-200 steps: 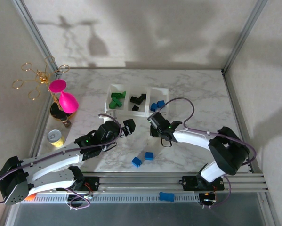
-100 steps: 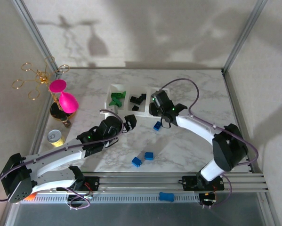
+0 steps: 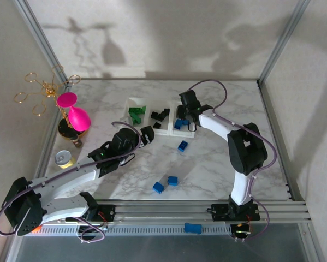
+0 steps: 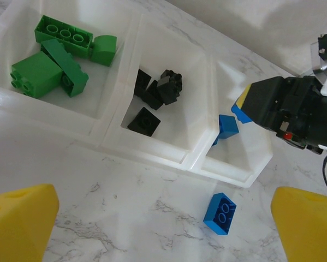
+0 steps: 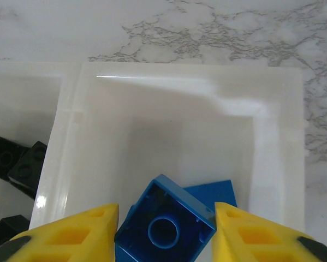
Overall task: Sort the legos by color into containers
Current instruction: Place the lego in the container.
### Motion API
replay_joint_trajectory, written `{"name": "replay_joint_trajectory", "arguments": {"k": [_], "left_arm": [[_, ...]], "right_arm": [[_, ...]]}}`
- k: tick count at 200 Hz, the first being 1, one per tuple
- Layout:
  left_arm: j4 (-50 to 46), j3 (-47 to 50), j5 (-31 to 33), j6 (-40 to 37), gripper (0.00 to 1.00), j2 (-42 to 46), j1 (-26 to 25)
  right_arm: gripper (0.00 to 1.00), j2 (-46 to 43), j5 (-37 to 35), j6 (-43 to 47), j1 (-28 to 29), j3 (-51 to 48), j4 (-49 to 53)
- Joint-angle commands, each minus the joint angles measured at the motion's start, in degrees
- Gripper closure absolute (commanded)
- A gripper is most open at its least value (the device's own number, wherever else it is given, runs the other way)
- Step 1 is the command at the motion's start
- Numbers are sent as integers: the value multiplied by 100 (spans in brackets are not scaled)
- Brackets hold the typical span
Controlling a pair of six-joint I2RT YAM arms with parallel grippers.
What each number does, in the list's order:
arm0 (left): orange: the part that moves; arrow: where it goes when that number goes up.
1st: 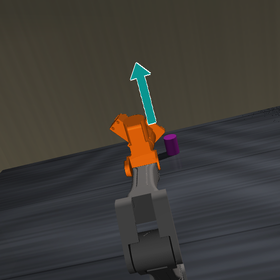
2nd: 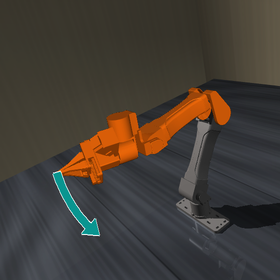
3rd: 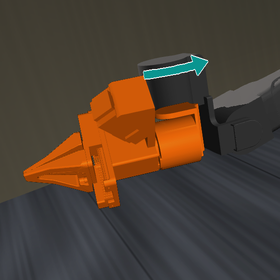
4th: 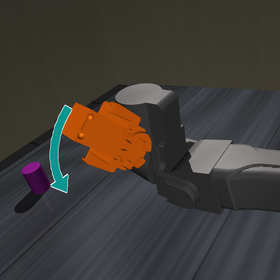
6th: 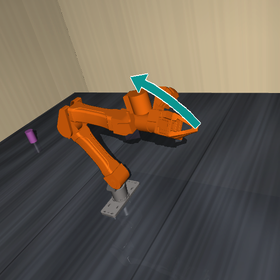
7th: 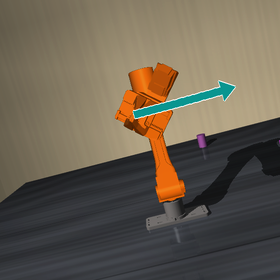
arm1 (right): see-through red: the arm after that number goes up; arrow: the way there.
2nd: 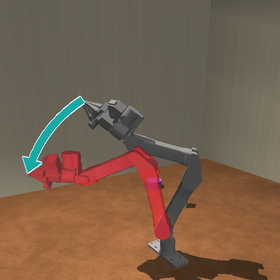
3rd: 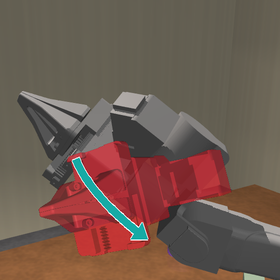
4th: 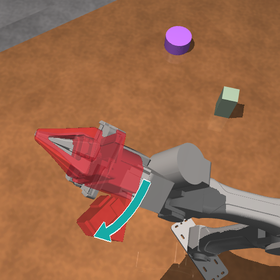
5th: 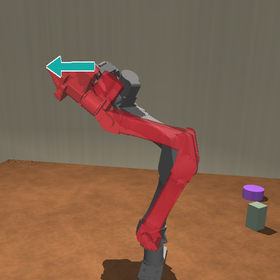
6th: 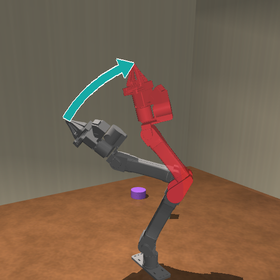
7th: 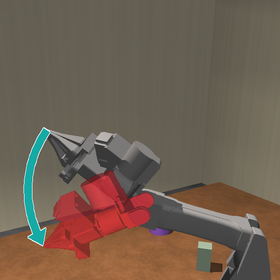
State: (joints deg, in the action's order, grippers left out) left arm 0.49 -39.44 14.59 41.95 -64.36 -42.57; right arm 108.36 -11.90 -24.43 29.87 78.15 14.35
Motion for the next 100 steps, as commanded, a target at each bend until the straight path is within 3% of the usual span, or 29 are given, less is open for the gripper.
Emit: {"name": "replay_joint_trajectory", "arguments": {"k": [1,100], "left_arm": [[117,-137,-86,-104,0,-41,64],[-49,-175,-158,-259,0,112,75]], "right_arm": [[54,79,83,143,10,283,-111],[44,-624,294,269,22,31,14]]}}
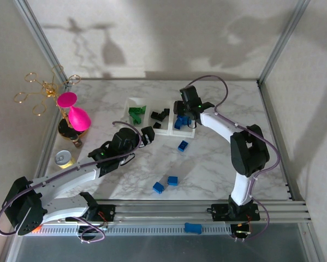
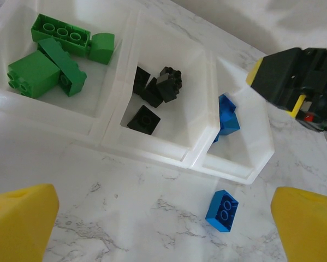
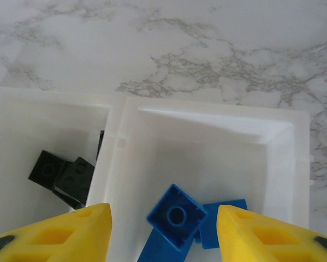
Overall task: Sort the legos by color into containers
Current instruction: Place the lego in the container, then pick up the lego from the center of the table.
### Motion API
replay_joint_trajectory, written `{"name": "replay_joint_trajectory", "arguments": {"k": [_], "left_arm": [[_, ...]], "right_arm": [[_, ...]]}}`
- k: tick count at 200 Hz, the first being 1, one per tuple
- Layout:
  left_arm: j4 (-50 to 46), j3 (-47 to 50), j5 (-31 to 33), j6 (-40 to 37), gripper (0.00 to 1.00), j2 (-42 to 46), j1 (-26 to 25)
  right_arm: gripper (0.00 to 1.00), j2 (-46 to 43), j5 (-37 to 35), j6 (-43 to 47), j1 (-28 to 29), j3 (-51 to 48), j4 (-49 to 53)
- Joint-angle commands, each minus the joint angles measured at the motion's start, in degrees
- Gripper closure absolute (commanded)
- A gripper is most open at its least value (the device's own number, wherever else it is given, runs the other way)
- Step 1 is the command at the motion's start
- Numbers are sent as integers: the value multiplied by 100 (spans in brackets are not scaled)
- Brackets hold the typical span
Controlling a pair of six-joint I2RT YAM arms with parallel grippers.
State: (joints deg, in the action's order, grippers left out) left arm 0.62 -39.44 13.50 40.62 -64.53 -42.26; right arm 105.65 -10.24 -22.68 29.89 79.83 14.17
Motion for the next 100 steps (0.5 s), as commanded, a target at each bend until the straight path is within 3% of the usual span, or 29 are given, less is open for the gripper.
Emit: {"name": "replay_joint_trajectory", "arguments": {"k": [1,44,73,100], "left_arm": [[-62,-176,-53,-121,0,127,44],[-91,-153,-203,-20,0,245,-6],[-171,-47,-182,48,0,399,-186],[-328,-6,-141,142,0,500,-371]], "right_arm": [[44,-361,132,96,23,-141,32],[41,-823,279,0,133,-475,65],[40,-1471,267,-490,366,-1355,60],[37,-1936,-161,-1084,842,-2175,95]]}}
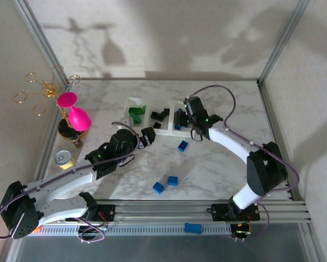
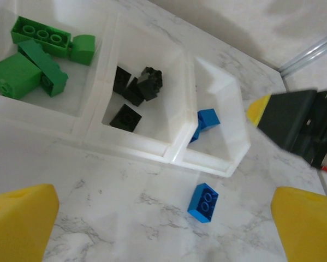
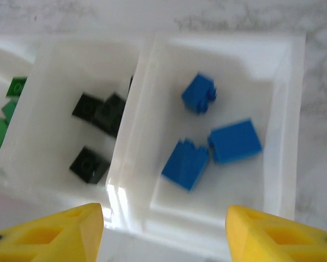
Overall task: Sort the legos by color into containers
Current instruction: Pick up the lego from the center of the table.
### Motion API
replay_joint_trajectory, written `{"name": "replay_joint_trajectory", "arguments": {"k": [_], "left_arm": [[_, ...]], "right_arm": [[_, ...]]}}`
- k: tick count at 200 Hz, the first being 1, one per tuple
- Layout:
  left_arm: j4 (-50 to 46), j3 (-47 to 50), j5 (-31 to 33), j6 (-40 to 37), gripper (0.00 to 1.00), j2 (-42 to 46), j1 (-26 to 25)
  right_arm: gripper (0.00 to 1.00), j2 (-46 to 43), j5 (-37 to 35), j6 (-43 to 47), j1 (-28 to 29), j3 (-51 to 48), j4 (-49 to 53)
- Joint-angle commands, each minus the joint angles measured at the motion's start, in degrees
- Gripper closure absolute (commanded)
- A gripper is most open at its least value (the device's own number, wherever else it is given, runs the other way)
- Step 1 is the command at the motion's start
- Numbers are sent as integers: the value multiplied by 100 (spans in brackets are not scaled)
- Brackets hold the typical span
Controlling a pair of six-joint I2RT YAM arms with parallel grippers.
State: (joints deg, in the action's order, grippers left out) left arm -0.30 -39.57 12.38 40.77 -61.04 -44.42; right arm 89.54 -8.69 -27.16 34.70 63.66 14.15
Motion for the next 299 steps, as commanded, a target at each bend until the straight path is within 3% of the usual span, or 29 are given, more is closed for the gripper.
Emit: {"name": "replay_joint_trajectory", "arguments": {"k": [1,44,117,212,299], "left_arm": [[-239,9,-27,130,0,156,-159],[-231,242,97,357,0,293,-416],[-208,410,229,529,0,285,-568],[-271,488,361,546,0,321,-567],[-288,441,379,515,0,294,-567]], "right_arm": [[37,-342,-330,-656,379,-592,92],[30,-525,-394,-1422,784,-1659,-406],[28,209,-660,-1669,966,-1586,-529],[47,660,-853,-1579,965,-1383,-610],[62,318,-915,-1566,1015,-1510,-445]]}}
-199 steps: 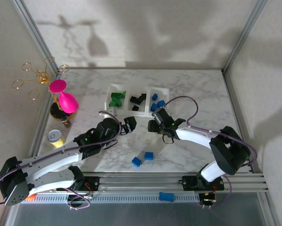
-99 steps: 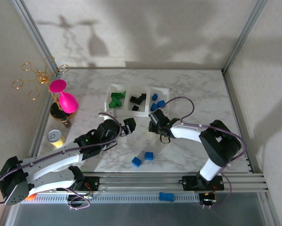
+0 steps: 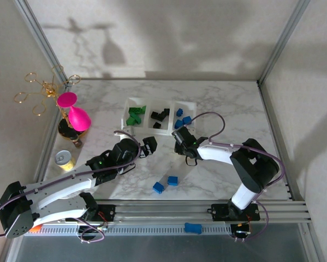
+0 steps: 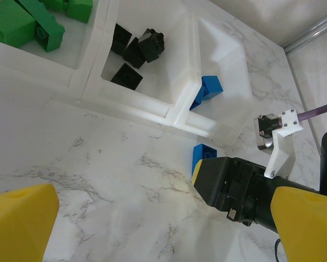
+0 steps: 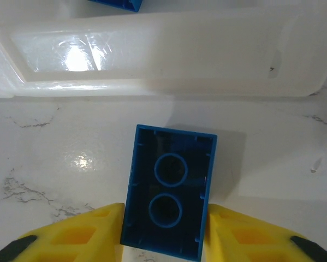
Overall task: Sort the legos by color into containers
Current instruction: Pick up the lego from the center of the table, then place the lego in the container.
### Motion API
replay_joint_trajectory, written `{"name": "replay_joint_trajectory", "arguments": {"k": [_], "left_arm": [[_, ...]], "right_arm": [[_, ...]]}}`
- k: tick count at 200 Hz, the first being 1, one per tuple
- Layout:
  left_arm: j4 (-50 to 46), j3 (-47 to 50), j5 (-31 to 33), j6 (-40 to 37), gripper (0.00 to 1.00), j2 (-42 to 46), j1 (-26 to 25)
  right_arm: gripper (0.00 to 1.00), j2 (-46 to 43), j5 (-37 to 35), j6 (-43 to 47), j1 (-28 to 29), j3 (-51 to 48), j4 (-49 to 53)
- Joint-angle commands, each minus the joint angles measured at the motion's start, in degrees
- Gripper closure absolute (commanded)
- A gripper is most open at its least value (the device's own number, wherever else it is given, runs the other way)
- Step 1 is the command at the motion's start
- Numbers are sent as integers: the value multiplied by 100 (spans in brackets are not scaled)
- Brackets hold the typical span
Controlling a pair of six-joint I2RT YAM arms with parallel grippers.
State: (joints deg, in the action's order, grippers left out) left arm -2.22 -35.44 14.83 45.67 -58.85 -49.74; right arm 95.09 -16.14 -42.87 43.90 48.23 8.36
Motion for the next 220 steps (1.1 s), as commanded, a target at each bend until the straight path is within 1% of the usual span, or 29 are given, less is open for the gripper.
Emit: {"name": "replay_joint_trajectory", "arguments": {"k": [1,38,65,90,106,131,147,152,171,220], "left_arm": [[-95,20,134,23,0,75,-36],[-155,-37,161,-23,0,75,-36],[-228,-126,235,-144,0,76,-11],[-252,-275,207,-317,0,25,89],[-203,-402,127,-439,0,-64,187],[-55,-508,32,-568,0,-242,368],[86,-533,-119,-588,0,-356,552],[148,-544,-173,-603,0,-392,596],[228,-636,-217,-625,1,-523,729],[265,-684,-218,-658,0,-621,876]], "right_arm": [[62,-246,-170,2,98,31,141],[64,-616,-171,47,114,-83,294],[64,-1085,-46,51,120,-95,476],[63,-1474,38,165,102,131,659],[63,-1487,75,381,-2,382,680],[63,-1099,137,729,-269,887,650],[63,-670,158,967,-382,1252,584],[63,-543,141,1046,-557,1362,563],[63,-75,155,1276,-750,1728,435],[62,1089,221,1722,-1101,2639,325]]}}
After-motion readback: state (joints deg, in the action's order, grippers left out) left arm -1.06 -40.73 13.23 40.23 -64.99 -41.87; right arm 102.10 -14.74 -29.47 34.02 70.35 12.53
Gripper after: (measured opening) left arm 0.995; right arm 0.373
